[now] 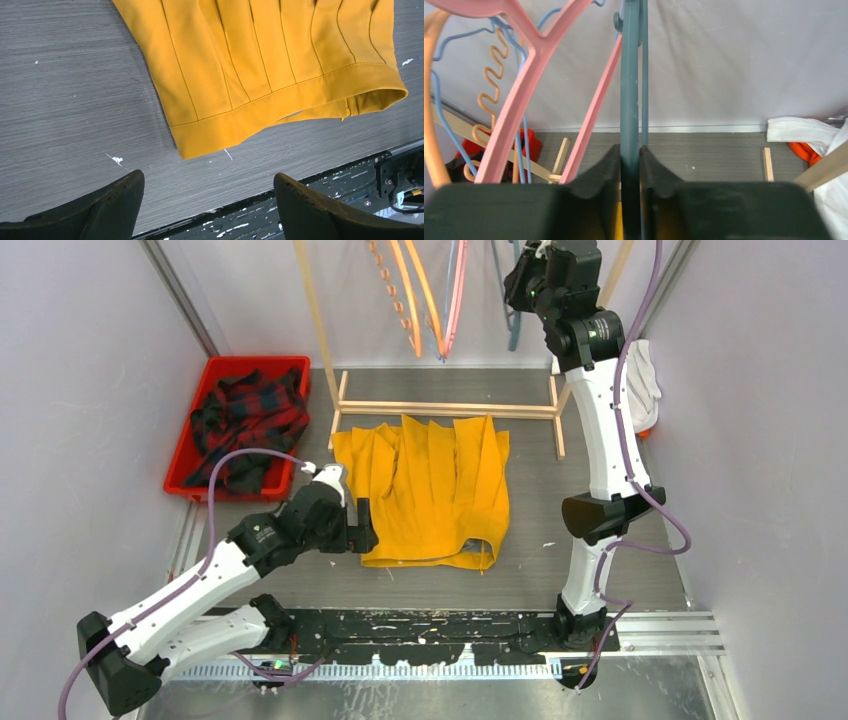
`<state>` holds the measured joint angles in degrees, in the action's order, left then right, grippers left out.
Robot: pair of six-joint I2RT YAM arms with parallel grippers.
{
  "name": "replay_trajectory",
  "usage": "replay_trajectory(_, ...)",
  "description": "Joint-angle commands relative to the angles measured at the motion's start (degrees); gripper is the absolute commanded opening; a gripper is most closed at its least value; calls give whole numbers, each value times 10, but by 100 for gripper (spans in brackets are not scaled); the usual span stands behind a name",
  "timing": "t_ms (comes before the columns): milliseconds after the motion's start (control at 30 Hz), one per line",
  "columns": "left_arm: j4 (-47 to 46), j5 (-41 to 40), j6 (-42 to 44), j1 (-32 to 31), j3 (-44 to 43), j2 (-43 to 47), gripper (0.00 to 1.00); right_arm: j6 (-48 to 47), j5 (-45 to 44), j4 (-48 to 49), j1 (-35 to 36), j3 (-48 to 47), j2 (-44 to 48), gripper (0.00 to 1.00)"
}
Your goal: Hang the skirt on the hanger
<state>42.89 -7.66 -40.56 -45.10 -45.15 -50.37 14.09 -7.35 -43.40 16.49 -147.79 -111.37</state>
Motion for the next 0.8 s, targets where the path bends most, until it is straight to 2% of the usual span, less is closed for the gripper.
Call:
replay_trajectory(0,-29,4,-8,0,2,2,99,1,-36,-7,-5,2,28,48)
replay_trajectory(33,-30,4,-9,-1,3,1,99,1,-27,-10,-5,8,36,55)
replay_trajectory(100,-31,4,-10,-1,6,1,99,9,-4,-20,-4,18,57,60)
replay_trajectory(200,-34,6,-12,-1,9,3,99,31,39,-41,-1,45,106,59)
replay_trajectory(400,-39,6,-12,0,9,-1,99,50,47,-1,69,208,255,61)
replay_trajectory(600,-43,12,-13,0,6,-5,100,55,58,12,134,174,239,58)
replay_trajectory(767,-39,12,-15,-1,4,5,99,52,35,18,155,110,178,55)
